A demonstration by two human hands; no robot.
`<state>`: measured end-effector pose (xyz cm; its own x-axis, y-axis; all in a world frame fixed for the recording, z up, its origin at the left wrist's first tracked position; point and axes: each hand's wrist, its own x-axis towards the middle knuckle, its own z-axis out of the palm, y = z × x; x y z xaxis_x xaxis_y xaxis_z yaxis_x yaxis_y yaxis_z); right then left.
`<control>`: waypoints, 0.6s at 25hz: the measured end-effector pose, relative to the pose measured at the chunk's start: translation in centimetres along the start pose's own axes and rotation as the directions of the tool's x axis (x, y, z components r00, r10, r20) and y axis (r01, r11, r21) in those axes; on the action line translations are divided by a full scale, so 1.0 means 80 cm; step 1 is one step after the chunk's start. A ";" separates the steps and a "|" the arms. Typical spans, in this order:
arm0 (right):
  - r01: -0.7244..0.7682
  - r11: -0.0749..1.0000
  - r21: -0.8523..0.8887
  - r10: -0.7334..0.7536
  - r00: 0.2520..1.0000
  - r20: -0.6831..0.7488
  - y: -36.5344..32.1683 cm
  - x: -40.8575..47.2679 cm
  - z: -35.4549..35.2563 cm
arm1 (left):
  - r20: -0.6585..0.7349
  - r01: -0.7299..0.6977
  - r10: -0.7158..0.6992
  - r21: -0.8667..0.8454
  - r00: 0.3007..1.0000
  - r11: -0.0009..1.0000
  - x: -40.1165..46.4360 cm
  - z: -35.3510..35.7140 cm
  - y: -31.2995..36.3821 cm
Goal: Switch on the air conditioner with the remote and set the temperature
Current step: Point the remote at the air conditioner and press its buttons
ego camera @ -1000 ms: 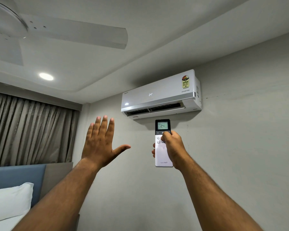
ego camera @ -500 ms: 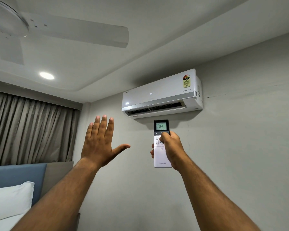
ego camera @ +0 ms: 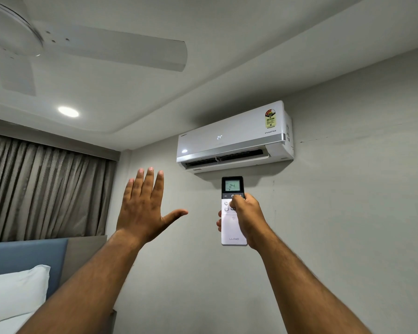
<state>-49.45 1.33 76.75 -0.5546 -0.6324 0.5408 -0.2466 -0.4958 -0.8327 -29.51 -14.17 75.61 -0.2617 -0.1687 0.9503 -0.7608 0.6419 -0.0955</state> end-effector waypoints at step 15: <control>0.002 1.000 0.003 -0.002 1.000 -0.012 -0.002 0.000 -0.002 | -0.001 -0.001 0.001 0.003 1.000 1.000 -0.002 0.001 0.001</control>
<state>-49.54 1.50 76.91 -0.5635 -0.6245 0.5407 -0.2449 -0.4988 -0.8314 -29.58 -14.13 75.45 -0.2618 -0.1670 0.9506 -0.7624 0.6397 -0.0976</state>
